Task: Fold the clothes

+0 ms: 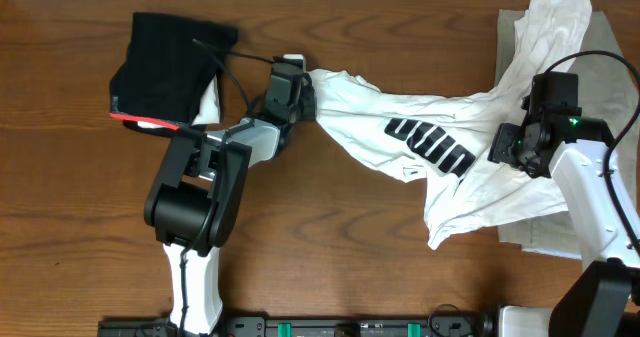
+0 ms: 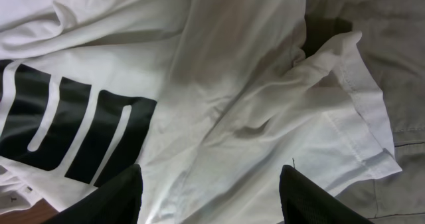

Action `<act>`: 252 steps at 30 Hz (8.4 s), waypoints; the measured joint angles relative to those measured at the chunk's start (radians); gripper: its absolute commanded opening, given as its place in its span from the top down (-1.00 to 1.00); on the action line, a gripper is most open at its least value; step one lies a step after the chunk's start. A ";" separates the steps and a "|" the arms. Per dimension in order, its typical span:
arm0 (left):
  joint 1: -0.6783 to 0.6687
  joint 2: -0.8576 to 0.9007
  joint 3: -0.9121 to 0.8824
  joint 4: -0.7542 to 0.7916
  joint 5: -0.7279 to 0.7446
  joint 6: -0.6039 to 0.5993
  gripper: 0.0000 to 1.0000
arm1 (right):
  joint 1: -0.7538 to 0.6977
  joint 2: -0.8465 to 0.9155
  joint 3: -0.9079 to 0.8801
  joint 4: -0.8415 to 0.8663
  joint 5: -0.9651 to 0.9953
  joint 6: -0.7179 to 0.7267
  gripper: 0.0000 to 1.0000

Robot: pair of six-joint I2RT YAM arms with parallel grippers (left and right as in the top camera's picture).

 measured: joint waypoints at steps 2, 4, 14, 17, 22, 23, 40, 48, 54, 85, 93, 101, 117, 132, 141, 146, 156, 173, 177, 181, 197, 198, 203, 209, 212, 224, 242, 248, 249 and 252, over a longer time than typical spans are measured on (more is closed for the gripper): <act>0.001 -0.003 0.016 -0.037 -0.001 0.015 0.88 | 0.000 0.000 0.000 0.002 0.000 0.000 -0.30; 0.004 -0.020 0.034 -0.116 -0.005 0.025 0.88 | 0.000 0.000 0.000 0.002 0.000 0.000 -0.33; -0.060 -0.218 0.103 -0.431 0.048 -0.025 0.88 | 0.000 0.000 0.000 -0.002 -0.001 0.000 -0.70; -0.126 -0.212 0.114 -0.431 0.108 -0.068 0.88 | 0.000 0.000 0.000 -0.006 0.000 0.002 -0.76; -0.211 -0.126 0.114 -0.411 0.153 -0.123 0.88 | 0.000 0.000 0.000 -0.006 0.000 0.005 -0.89; -0.219 -0.110 0.114 -0.410 0.158 -0.135 0.88 | 0.000 0.000 0.000 -0.005 0.000 0.005 -0.91; -0.237 -0.016 0.134 -0.364 0.165 -0.190 0.88 | 0.000 0.000 0.000 -0.006 0.000 0.006 -0.98; -0.204 0.055 0.177 -0.246 0.171 -0.187 0.88 | 0.000 0.000 0.000 -0.006 0.000 0.006 -0.99; -0.116 0.093 0.186 -0.140 0.154 -0.142 0.88 | 0.000 0.000 0.000 -0.005 0.000 0.006 -0.98; 0.002 -0.198 0.398 -0.904 0.158 -0.232 0.30 | 0.000 0.000 0.000 0.002 0.000 0.008 -0.99; -0.147 -0.092 0.296 -0.822 0.160 -0.338 0.30 | 0.000 0.000 0.000 0.003 0.001 0.008 -0.98; -0.206 -0.054 0.293 -0.732 0.130 -0.407 0.24 | 0.000 0.000 0.000 0.005 0.001 0.008 -0.99; -0.202 -0.042 0.293 -0.795 -0.035 -0.452 0.21 | 0.000 0.000 0.000 0.006 0.001 0.008 -0.99; -0.202 -0.035 0.293 -0.807 -0.159 -0.434 0.43 | 0.000 0.000 0.000 0.005 0.011 0.008 -0.98; -0.185 -0.035 0.293 -0.806 -0.204 -0.336 0.43 | 0.000 0.000 0.000 0.005 0.012 0.008 -0.98; -0.154 -0.035 0.293 -0.805 -0.240 -0.269 0.43 | 0.000 0.000 0.000 0.003 0.015 0.008 -0.99; -0.047 -0.035 0.293 -0.805 -0.259 -0.165 0.38 | 0.000 0.000 0.000 0.003 0.016 0.008 -0.99; 0.003 -0.124 0.293 -0.906 -0.261 -0.148 -0.41 | 0.000 0.000 0.000 0.002 0.023 0.008 -0.98; -0.030 -0.247 0.293 -0.996 -0.195 -0.201 -0.43 | 0.000 0.000 0.000 0.003 0.026 0.008 -0.98; -0.079 -0.302 0.297 -1.038 -0.131 -0.228 -0.53 | 0.000 0.000 0.000 0.003 0.027 0.008 -0.99; -0.140 -0.285 0.222 -1.062 -0.049 -0.326 -0.58 | 0.000 0.000 0.000 0.003 0.027 0.008 -0.98; -0.154 -0.284 0.203 -1.051 -0.043 -0.333 -0.58 | 0.000 0.000 0.000 0.003 0.027 0.008 -0.99; -0.234 -0.272 0.114 -0.943 -0.017 -0.359 -0.58 | 0.000 0.000 0.000 0.003 0.026 0.008 -0.98; -0.338 -0.264 0.070 -0.833 -0.002 -0.371 -0.58 | 0.000 0.000 0.000 0.003 0.026 0.008 -0.98; -0.378 -0.264 0.070 -0.803 -0.003 -0.384 -0.58 | 0.000 0.000 0.000 0.003 0.026 0.008 -0.98; -0.405 -0.255 0.070 -0.778 -0.032 -0.426 -0.58 | 0.000 0.000 0.000 0.003 0.026 0.008 -0.98; -0.430 -0.159 0.071 -0.718 -0.046 -0.429 0.11 | 0.000 0.000 0.000 0.003 0.026 0.008 -0.99; -0.434 -0.159 0.072 -0.779 -0.047 -0.420 0.61 | 0.000 0.000 0.000 0.003 0.026 0.008 -0.99; -0.434 -0.159 0.073 -0.788 -0.046 -0.415 0.61 | 0.000 0.000 0.000 0.003 0.026 0.008 -0.99; -0.431 -0.159 0.077 -0.821 -0.045 -0.391 0.61 | 0.000 0.000 0.000 0.002 0.026 0.008 -0.99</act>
